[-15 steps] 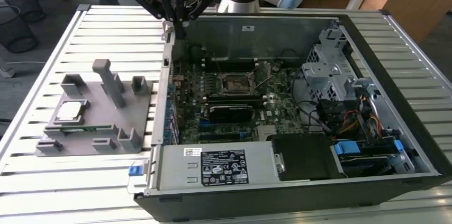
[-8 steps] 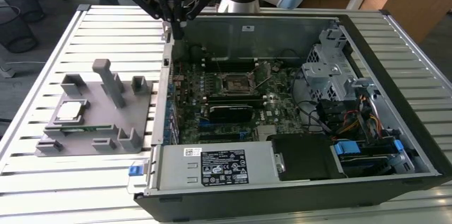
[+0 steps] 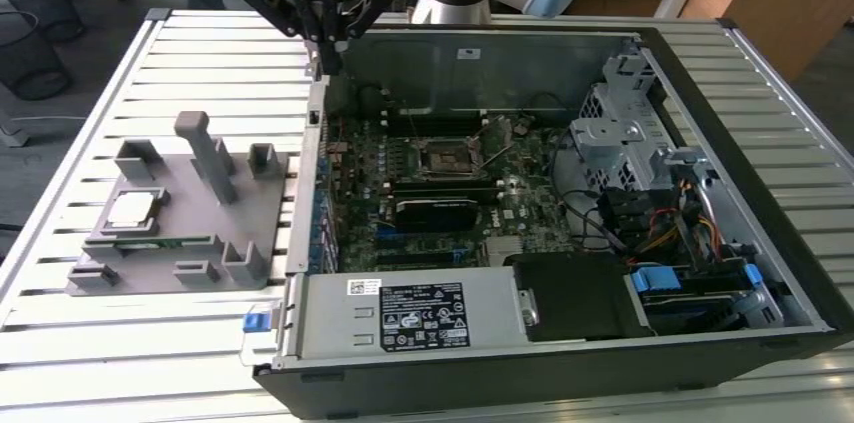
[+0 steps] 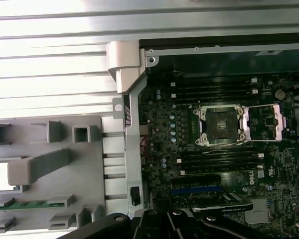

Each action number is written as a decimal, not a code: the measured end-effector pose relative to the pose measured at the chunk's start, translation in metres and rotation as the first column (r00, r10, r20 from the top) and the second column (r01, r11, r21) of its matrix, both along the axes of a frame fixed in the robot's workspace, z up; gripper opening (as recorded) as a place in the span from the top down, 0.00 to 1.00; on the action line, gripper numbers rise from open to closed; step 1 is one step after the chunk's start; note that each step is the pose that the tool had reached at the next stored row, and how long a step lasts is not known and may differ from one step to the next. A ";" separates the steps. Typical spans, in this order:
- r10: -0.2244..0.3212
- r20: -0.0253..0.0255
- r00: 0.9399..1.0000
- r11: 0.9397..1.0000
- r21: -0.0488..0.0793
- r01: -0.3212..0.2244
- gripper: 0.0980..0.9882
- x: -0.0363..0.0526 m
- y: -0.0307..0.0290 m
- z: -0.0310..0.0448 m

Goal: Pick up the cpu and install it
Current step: 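Reach for the cpu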

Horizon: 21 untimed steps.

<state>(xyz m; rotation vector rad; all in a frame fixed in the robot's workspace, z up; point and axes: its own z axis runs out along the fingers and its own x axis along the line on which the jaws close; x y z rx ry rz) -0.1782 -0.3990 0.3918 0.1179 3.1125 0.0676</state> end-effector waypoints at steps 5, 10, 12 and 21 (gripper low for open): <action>0.000 0.000 1.000 1.000 0.000 0.000 0.99 -0.0084 0.0000 -0.0003; 0.000 0.000 1.000 1.000 0.000 0.000 0.99 -0.0244 0.0000 -0.0005; 0.000 0.000 1.000 1.000 0.000 0.000 0.99 -0.0315 0.0000 -0.0005; 0.000 0.000 1.000 1.000 0.000 0.000 0.99 -0.0583 0.0000 -0.0015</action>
